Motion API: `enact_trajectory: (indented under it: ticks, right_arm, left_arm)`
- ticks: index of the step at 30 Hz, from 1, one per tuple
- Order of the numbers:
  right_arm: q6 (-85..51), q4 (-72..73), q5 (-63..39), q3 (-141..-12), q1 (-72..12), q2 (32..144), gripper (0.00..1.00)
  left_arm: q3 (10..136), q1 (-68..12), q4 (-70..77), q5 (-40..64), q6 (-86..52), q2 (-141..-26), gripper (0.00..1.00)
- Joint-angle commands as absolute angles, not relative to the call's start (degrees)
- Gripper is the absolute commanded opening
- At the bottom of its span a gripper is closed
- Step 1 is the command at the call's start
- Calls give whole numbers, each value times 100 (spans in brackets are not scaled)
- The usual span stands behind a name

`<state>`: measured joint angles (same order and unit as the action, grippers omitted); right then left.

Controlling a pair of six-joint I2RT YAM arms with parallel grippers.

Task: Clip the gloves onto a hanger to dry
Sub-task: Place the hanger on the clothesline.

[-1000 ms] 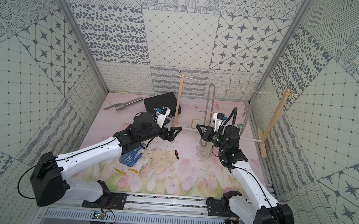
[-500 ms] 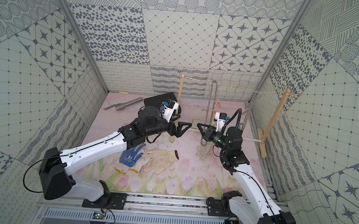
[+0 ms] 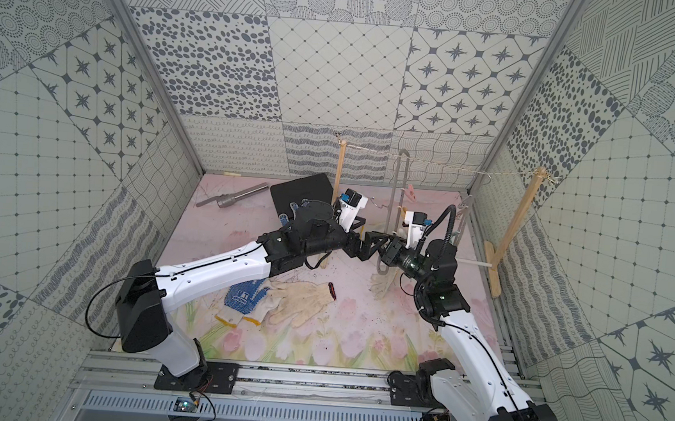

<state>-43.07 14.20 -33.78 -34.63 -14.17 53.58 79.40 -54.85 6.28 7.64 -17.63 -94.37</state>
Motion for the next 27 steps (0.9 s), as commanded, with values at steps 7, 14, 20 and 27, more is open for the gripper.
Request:
enact_trajectory:
  ticks: [7, 14, 20, 27]
  right_arm:
    - [-4180, 1968, -3313, -3418, -1529, 5154, 0]
    - [-3759, 1692, -2728, -3519, -2044, 5054, 0]
    - [-3278, 1309, -2091, -3786, -2674, 5190, 0]
    - [-3257, 1407, -1951, -3777, -2864, 5183, 0]
  left_arm:
    - [8178, -5570, 801, 479, -1815, -9576, 87]
    - [8747, -5587, 65, -155, -1720, -9800, 62]
    - [8954, -5598, 40, -230, -1693, -10000, 55]
    - [9056, -5598, 85, -393, -1555, -10063, 24]
